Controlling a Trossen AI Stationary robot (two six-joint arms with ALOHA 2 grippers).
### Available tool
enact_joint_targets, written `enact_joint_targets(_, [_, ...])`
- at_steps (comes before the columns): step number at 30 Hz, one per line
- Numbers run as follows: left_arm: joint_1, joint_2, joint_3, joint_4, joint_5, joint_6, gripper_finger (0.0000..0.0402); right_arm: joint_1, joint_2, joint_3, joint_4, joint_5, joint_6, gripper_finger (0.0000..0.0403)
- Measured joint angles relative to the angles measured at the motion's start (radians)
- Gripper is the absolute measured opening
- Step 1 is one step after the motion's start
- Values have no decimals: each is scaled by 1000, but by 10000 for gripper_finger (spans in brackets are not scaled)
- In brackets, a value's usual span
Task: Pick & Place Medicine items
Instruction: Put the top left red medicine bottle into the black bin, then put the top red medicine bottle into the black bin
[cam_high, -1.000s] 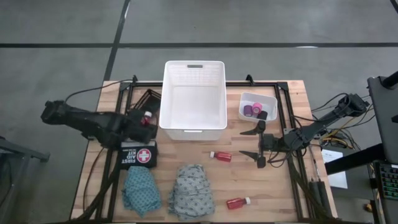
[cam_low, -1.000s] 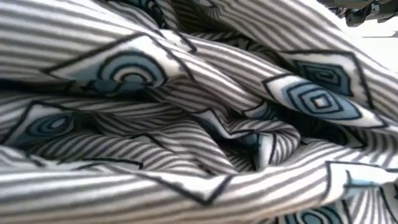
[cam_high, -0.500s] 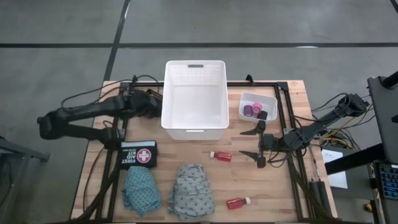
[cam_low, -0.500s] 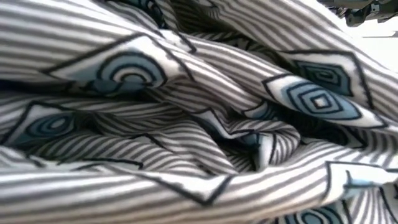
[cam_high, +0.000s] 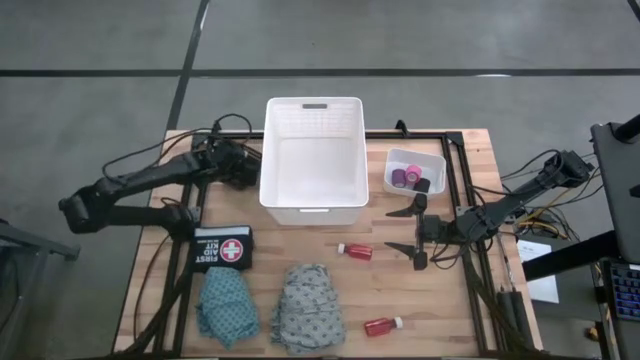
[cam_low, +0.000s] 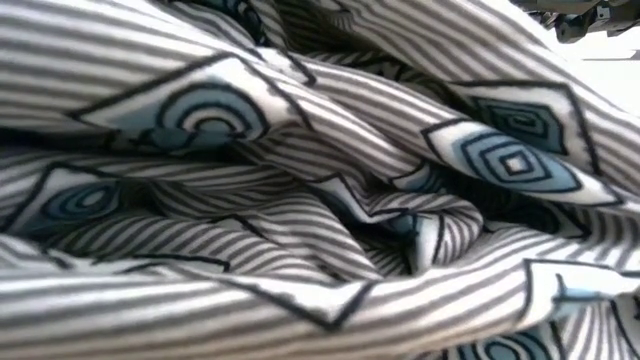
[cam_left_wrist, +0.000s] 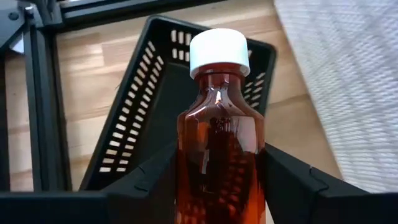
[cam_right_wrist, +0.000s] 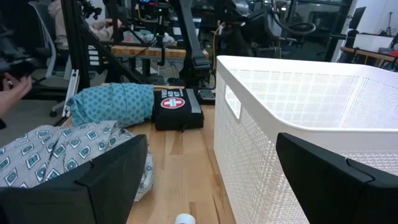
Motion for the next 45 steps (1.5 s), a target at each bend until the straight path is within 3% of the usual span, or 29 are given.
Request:
enact_joint_targets(6, [26,0,-72,105,59,127,198,0,0,0,0,0,0,354])
enact_joint_targets(22, [40,0,-118,106,93,139,200,0,0,0,0,0,0,354])
enact_joint_targets(34, [47,0,-117,133,92,179,233,0,0,0,0,0,0,354])
enact_joint_targets(45, [49,0,-85,132,93,193,205,0,0,0,0,0,0,354])
